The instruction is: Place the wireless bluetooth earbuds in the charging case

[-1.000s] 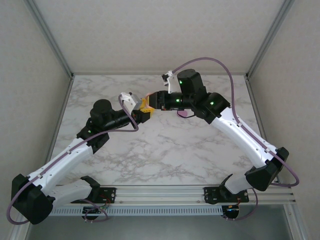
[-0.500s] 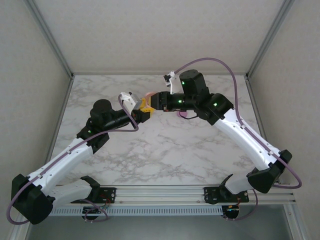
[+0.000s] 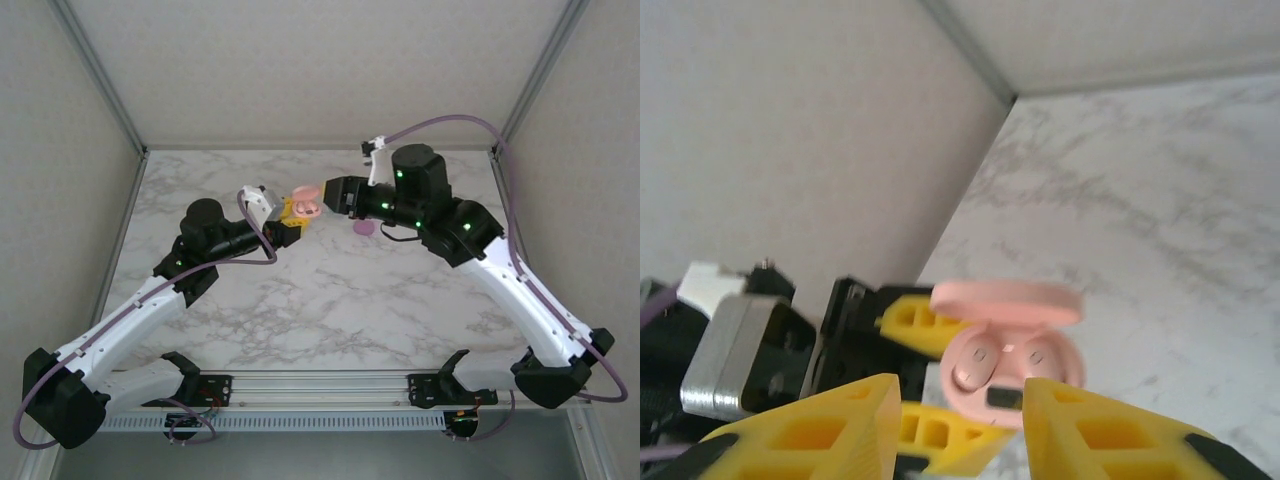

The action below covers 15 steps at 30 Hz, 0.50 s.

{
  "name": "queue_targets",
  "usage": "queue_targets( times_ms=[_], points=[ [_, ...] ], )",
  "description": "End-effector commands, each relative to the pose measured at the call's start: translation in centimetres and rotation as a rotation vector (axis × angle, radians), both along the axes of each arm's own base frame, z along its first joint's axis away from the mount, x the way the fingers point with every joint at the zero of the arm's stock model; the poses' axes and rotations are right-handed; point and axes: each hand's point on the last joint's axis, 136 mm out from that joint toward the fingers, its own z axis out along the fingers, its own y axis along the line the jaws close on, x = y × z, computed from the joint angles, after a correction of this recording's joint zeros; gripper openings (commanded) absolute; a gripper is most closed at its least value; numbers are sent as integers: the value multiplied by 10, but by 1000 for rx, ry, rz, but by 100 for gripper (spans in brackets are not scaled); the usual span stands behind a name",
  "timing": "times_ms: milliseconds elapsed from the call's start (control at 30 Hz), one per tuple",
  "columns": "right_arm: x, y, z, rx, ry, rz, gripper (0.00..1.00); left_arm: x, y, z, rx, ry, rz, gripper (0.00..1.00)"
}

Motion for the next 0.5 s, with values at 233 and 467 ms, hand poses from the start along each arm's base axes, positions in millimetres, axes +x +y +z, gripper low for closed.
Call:
queue_targets(
  times_ms=[233,467],
  points=[
    [41,1,-10,-99,44,-89,56,-29,-12,21,35,-96,-150,22],
    [42,21,-33,-151,122,6,58,-22,-10,30,-14,-76,-103,22]
  ],
)
